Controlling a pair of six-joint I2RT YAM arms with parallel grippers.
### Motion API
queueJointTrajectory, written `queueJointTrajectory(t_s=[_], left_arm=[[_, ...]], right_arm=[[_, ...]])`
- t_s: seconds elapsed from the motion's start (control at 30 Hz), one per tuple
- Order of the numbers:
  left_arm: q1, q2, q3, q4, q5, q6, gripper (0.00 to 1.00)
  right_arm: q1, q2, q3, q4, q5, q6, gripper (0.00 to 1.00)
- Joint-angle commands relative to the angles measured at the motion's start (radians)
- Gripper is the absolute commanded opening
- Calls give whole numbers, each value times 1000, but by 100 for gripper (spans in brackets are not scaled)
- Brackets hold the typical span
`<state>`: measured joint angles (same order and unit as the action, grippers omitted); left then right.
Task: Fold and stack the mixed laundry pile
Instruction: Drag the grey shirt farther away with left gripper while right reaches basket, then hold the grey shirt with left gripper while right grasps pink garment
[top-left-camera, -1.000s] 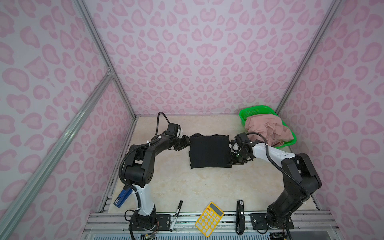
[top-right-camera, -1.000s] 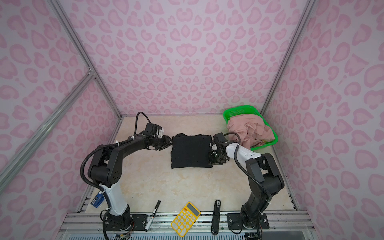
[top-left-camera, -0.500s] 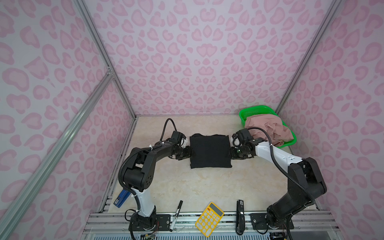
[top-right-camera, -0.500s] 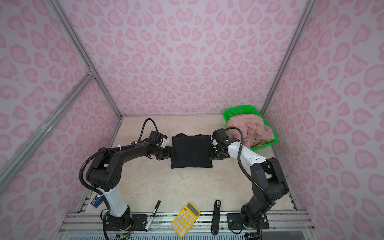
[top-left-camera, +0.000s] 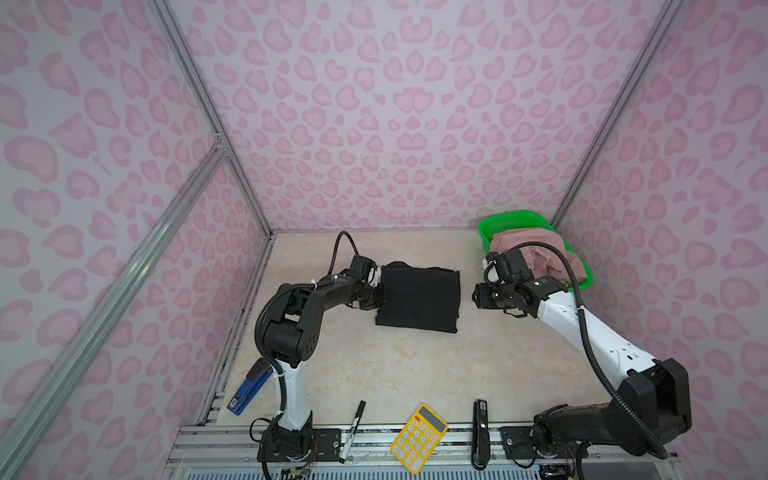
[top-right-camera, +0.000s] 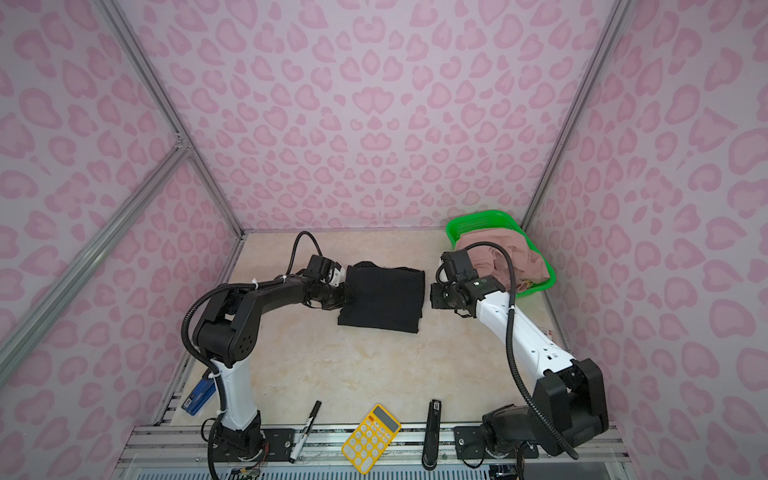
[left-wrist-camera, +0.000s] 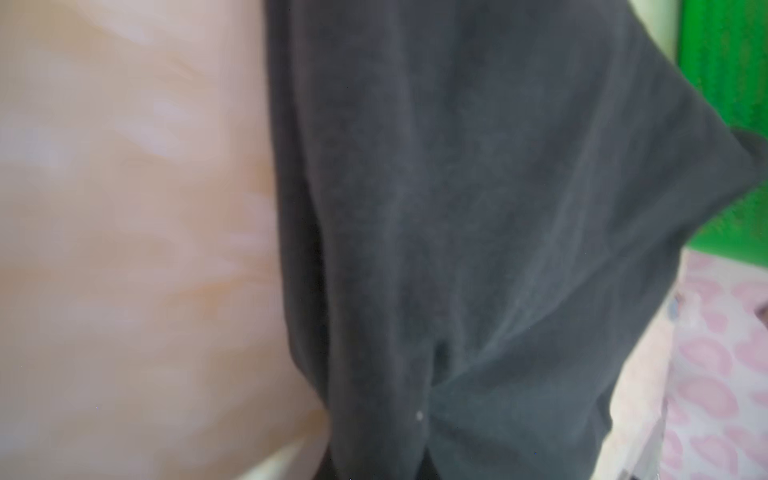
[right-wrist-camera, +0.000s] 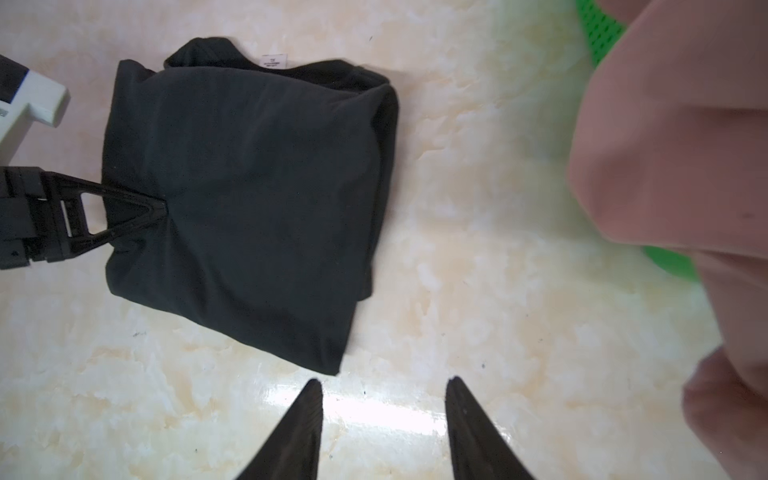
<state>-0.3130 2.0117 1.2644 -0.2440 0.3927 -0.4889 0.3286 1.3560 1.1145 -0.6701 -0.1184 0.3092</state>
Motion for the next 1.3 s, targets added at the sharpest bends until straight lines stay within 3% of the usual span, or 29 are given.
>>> queueJointTrajectory(t_s=[0.0, 0.3, 0.57, 0.67, 0.83, 1.1, 1.17, 1.27], left_arm=[[70, 21, 74, -198, -198, 54, 3], [268, 145, 527, -534, -487, 314, 3], [411, 429, 1082, -747, -612, 413, 3], [425, 512, 1186, -731, -691, 447, 3], [438, 562, 1193, -628, -800, 476, 5], [495, 589, 1211, -560, -868, 450, 32], [520, 577, 1218, -583, -833, 410, 57], [538, 538, 1214, -607, -783, 389, 77]], right_arm=[[-13, -34, -16, -26, 37, -13, 49], [-23, -98, -60, -21, 45, -15, 49], [-30, -161, -73, -42, 69, -40, 49], [-39, -188, -81, -39, 74, -51, 49], [-57, -201, -57, -72, 85, -79, 49], [-75, -207, -51, -76, 103, -74, 48], [-80, -207, -52, -69, 105, -71, 48], [-87, -203, -44, -58, 110, -74, 48]])
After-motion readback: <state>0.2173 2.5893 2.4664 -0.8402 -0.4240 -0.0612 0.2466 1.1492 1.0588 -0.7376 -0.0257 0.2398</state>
